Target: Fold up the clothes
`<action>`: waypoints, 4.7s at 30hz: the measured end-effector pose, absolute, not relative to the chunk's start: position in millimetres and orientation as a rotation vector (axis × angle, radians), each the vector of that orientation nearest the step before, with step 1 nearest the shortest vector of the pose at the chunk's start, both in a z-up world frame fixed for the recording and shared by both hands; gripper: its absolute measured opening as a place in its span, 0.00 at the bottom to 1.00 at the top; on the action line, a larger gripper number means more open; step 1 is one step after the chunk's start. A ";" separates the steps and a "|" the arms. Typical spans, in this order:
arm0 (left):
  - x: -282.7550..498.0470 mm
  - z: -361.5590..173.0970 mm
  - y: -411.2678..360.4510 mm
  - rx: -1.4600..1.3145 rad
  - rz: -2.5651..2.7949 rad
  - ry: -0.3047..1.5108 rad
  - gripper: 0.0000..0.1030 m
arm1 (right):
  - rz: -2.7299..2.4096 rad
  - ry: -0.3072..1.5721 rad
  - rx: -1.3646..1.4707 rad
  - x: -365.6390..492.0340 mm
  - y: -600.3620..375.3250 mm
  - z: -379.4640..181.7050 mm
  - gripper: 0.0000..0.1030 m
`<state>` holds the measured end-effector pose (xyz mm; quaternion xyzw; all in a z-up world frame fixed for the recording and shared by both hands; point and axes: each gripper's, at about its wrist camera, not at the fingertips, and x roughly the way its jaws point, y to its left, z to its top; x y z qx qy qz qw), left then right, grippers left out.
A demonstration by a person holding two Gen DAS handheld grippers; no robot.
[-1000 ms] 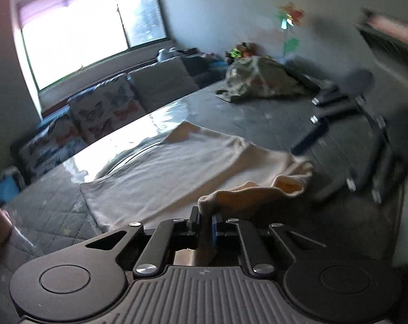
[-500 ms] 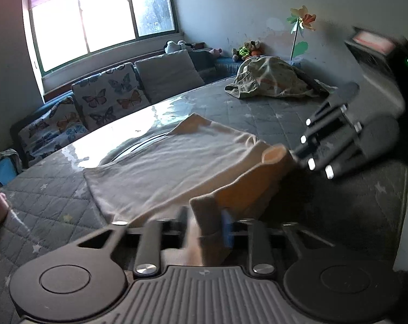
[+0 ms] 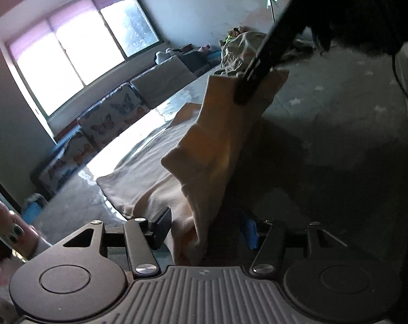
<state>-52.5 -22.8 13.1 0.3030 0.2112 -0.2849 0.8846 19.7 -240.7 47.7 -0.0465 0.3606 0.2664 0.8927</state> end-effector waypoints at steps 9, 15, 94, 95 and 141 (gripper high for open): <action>-54.2 19.8 -15.5 0.673 -0.581 0.383 0.11 | 0.523 0.694 -0.059 10.4 -244.1 50.0 0.07; -77.5 47.0 5.3 0.613 -0.653 0.397 0.10 | 0.560 0.640 -0.063 -22.0 -247.5 65.5 0.07; 100.7 31.7 27.3 0.346 -0.410 0.693 0.35 | 0.408 0.758 -0.059 122.5 -223.5 6.3 0.34; 102.6 31.4 28.3 0.335 -0.420 0.697 0.35 | 0.415 0.761 -0.062 124.6 -221.5 4.7 0.34; 122.0 29.8 -0.3 0.489 -0.384 0.622 0.15 | 0.440 0.791 0.079 149.9 -232.4 0.5 0.25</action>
